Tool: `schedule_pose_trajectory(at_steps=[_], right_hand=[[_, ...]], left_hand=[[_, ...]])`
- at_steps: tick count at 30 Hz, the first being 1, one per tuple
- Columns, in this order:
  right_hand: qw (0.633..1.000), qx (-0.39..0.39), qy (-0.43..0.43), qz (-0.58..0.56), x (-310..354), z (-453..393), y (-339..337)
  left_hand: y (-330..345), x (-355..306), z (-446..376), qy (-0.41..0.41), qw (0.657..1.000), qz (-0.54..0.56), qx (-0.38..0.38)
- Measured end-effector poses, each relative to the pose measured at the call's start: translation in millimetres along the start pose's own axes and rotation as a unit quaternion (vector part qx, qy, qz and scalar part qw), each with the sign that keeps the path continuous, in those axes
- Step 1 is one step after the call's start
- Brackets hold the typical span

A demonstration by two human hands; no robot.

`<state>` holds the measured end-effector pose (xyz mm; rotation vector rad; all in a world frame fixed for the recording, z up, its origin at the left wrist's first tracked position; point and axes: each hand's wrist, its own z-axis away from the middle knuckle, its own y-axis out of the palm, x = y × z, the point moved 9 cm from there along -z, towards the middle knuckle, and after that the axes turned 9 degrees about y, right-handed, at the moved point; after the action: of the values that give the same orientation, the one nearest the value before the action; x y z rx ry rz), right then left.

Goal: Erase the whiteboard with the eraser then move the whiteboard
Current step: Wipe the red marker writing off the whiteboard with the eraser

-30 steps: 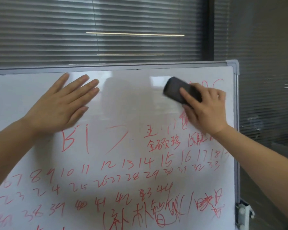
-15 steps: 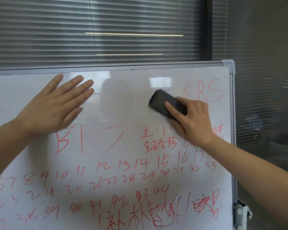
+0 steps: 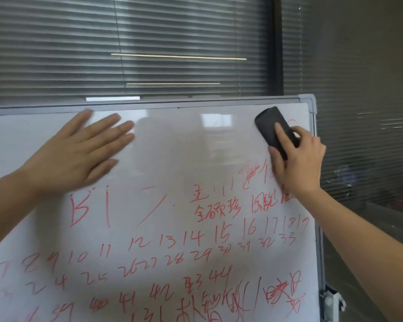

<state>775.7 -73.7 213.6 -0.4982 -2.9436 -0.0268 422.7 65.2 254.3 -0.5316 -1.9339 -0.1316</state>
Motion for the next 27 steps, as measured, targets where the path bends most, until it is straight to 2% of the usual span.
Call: schedule_pose_trajectory(at_steps=[7, 10, 12, 16, 19, 21, 23, 25, 27], right_hand=[[0.976, -0.003, 0.22, 0.005, -21.7, 1.1, 1.8], [0.962, 0.025, 0.273, 0.014, -25.1, 3.6, 6.2], [0.961, 0.022, 0.274, 0.003, -18.4, 5.4, 5.4], [0.986, 0.004, 0.167, -0.02, 15.7, 15.2, 3.4], [0.999, 0.014, -0.001, -0.033, 49.3, 35.2, 4.0], [0.99, 0.026, -0.132, -0.034, 66.9, 55.0, 3.7], [0.973, 0.029, -0.227, -0.026, 70.7, 68.6, 0.2], [0.959, 0.032, -0.28, -0.016, 62.6, 70.4, -1.3], [0.958, 0.044, -0.285, -0.003, 48.0, 60.9, 1.2]], left_hand=[[15.5, -43.9, -82.2, 0.099, 0.993, 0.036, 0.056], [18.5, -51.7, -116.0, 0.097, 0.992, 0.05, 0.062], [21.2, -51.9, -132.5, 0.088, 0.993, 0.044, 0.062], [35.0, -62.4, -149.1, 0.087, 0.993, 0.035, 0.075], [41.5, -66.0, -150.8, 0.088, 0.993, 0.031, 0.073], [42.1, -64.3, -150.3, 0.088, 0.994, 0.028, 0.063], [43.2, -62.8, -149.5, 0.086, 0.994, 0.024, 0.057], [41.5, -64.1, -151.0, 0.082, 0.995, 0.024, 0.049], [41.2, -65.3, -152.0, 0.083, 0.995, 0.022, 0.045]])
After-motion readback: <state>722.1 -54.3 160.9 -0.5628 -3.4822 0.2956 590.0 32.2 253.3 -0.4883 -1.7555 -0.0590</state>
